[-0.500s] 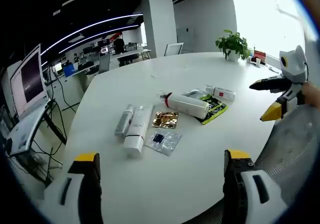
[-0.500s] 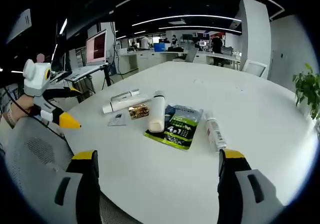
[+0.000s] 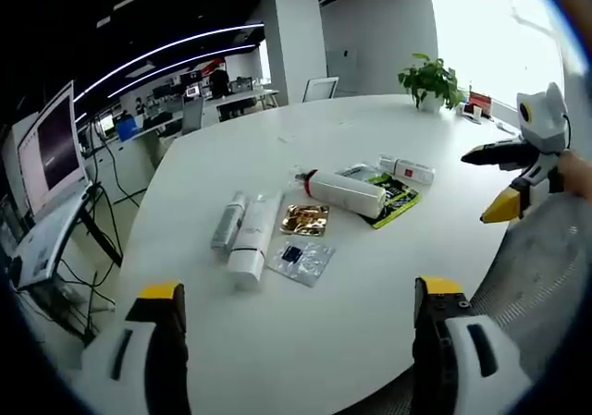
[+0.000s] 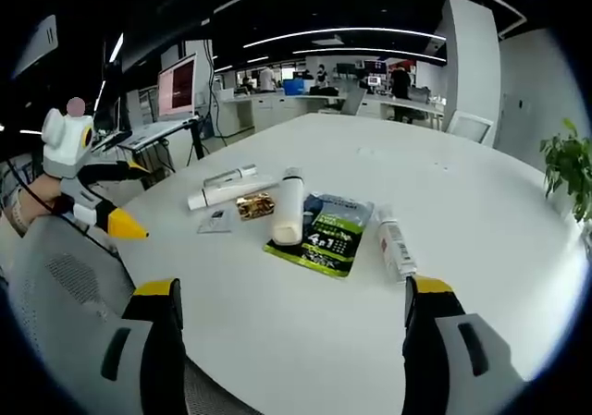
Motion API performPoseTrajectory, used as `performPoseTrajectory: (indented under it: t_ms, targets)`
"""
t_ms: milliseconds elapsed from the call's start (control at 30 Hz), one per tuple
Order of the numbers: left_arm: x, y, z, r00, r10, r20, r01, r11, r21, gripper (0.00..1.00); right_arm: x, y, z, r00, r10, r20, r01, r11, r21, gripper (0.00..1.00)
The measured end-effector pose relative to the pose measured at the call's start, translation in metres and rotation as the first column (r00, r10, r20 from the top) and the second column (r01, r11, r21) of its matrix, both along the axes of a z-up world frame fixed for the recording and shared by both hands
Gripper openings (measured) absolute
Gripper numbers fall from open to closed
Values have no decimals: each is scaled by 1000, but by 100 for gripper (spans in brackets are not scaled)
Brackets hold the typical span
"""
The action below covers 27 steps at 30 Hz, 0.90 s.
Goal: Arrange the skincare products in the storage area until every visible bottle or jar stands upright without overlapping.
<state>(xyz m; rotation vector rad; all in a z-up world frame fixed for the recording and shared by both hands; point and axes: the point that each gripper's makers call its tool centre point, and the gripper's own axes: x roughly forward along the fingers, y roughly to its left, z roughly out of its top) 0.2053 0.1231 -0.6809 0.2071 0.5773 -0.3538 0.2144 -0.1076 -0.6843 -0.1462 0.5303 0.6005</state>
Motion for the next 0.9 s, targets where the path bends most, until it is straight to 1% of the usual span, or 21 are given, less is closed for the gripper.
performPoseTrajectory:
  t_ms: [467,900]
  targets:
    - [2,1,-2,1000,-4,-2,4,1000,1,98,1,-3,1,1000,-11,9,11,1000,-6,100]
    - [1,0,1,1000,-5,5,5,1000,-3,98,-1,-2,0,1000,-2,7,2,1000,-23,100]
